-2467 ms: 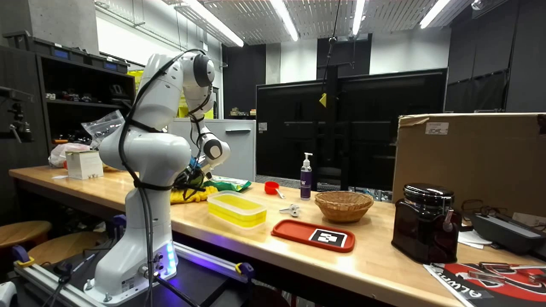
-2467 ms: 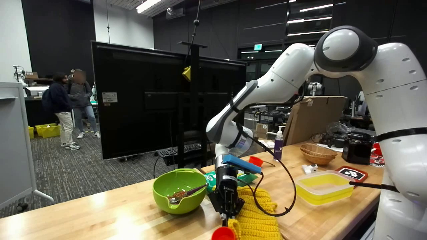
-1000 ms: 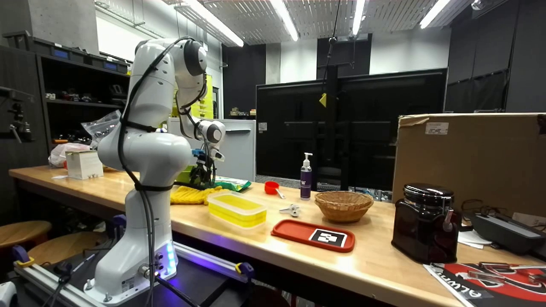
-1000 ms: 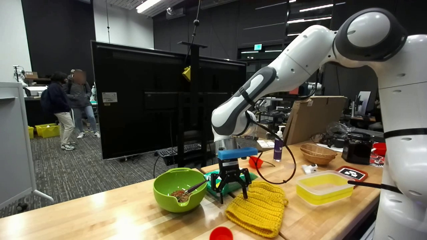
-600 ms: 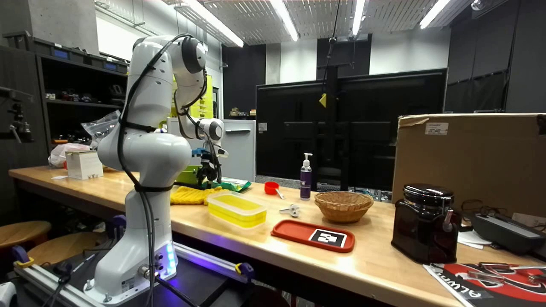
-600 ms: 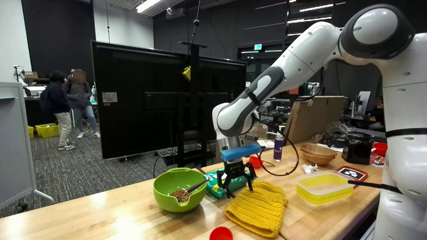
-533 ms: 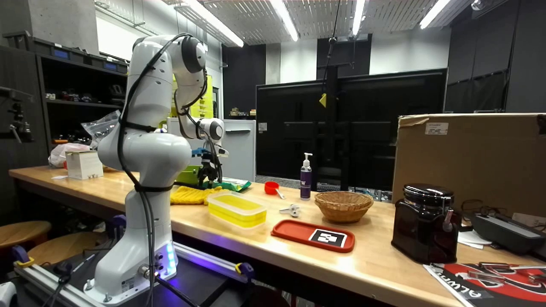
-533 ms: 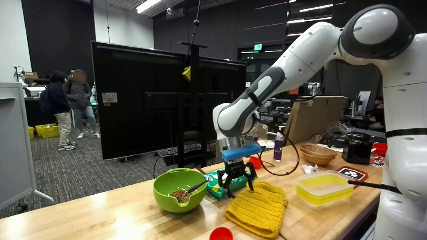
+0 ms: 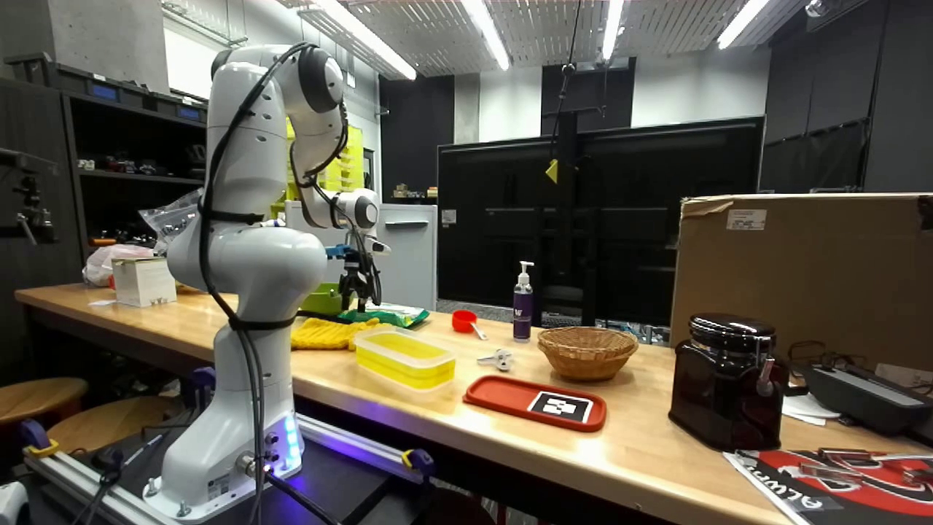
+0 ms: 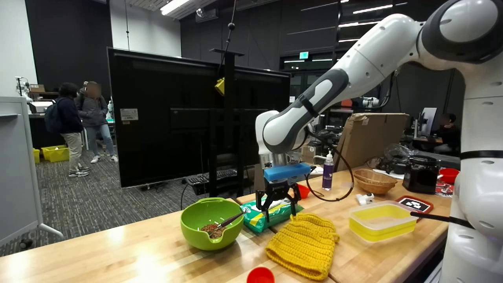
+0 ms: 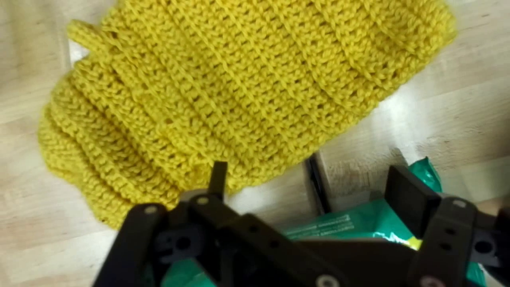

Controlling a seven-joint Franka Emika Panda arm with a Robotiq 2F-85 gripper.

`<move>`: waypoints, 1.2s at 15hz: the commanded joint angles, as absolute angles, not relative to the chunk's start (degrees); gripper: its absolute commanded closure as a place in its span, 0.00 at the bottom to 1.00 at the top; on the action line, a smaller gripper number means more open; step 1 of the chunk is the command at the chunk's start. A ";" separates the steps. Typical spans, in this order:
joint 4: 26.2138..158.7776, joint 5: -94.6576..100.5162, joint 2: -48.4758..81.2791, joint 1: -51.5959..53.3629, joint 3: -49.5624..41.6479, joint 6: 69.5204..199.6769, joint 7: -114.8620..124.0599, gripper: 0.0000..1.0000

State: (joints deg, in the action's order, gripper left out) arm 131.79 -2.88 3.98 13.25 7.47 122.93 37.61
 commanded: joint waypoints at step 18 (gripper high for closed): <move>154.68 -6.59 -7.41 10.08 9.22 138.79 29.55 0.00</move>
